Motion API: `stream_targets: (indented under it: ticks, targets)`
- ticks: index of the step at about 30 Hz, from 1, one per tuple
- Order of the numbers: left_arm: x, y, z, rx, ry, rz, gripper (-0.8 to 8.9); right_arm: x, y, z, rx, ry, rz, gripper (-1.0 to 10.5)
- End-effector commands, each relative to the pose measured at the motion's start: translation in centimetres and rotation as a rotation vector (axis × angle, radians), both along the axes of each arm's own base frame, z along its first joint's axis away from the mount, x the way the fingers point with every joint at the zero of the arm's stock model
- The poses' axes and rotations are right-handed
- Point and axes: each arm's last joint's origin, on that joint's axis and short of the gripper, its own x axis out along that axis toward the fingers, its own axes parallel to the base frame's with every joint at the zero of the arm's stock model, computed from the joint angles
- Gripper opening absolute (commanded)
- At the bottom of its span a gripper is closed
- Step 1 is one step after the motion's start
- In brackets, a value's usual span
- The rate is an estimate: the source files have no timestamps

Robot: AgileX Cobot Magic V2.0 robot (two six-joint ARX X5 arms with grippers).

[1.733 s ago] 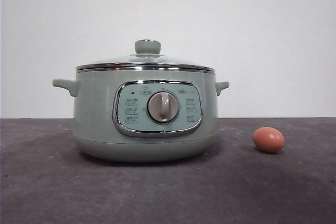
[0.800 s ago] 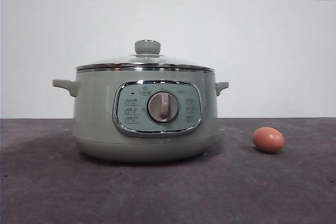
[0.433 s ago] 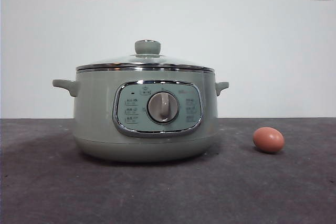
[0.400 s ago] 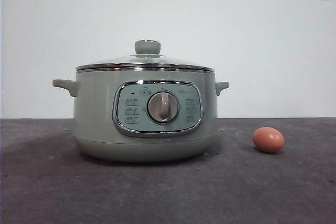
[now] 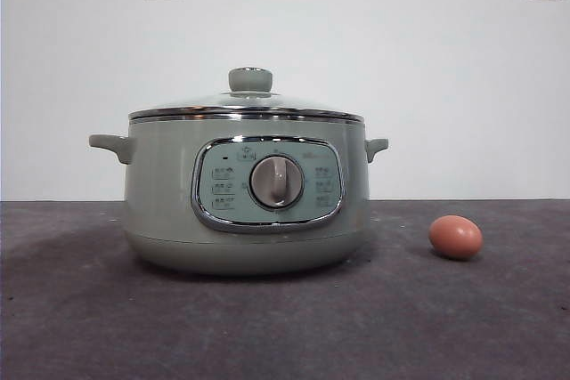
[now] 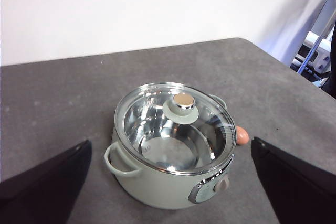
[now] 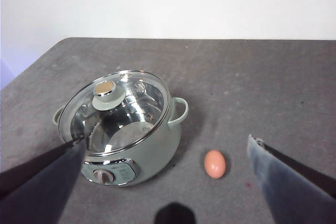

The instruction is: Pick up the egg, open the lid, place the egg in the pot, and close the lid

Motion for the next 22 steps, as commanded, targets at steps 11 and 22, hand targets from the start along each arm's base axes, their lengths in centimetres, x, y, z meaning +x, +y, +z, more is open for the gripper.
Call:
stream_targets:
  ticks: [11,22]
  targets:
    - [5.2,-1.2,-0.2,0.008,0.061,-0.085,7.27,3.4,-0.1,-0.7,-0.016,0.105,0.01,7.2]
    - [15.5,-6.4,1.1,0.144,0.162,-0.23,7.27,7.5,-0.3,-2.2,-0.021,0.244,0.018,7.2]
